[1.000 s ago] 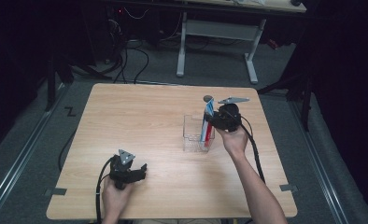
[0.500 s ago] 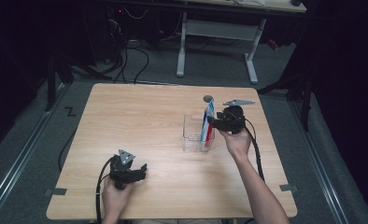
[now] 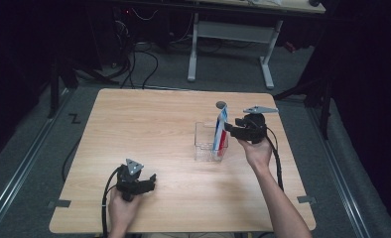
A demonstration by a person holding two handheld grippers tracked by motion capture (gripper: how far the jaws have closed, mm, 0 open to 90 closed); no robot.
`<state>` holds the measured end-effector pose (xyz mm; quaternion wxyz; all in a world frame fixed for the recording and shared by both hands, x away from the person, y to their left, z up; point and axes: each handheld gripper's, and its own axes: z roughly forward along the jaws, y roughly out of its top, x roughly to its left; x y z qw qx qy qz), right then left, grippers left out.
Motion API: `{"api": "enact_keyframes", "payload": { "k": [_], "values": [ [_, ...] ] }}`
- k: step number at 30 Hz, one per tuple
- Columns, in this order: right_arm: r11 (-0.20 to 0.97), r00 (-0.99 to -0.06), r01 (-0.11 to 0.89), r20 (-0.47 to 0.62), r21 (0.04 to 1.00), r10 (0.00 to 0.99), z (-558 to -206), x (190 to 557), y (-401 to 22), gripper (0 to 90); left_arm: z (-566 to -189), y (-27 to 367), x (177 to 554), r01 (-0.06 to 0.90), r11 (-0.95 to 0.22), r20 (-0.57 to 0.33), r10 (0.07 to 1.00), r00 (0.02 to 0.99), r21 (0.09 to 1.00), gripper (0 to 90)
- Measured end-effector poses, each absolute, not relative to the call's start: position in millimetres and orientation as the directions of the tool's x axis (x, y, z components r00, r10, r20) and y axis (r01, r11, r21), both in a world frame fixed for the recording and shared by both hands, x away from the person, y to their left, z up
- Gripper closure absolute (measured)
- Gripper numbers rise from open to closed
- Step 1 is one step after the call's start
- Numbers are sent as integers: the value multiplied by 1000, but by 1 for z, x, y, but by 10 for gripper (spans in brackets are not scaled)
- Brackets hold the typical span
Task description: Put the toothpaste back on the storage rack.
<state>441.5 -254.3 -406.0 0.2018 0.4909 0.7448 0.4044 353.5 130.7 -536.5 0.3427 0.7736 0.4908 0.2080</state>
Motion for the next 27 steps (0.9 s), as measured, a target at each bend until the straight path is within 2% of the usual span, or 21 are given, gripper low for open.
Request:
{"api": "enact_keyframes", "payload": {
  "k": [27],
  "values": [
    [145, -403, 557, 113, 818, 908, -403, 425, -282, 469, -537, 131, 354, 617, -283, -15, 902, 432, 734, 195]
  ]
}}
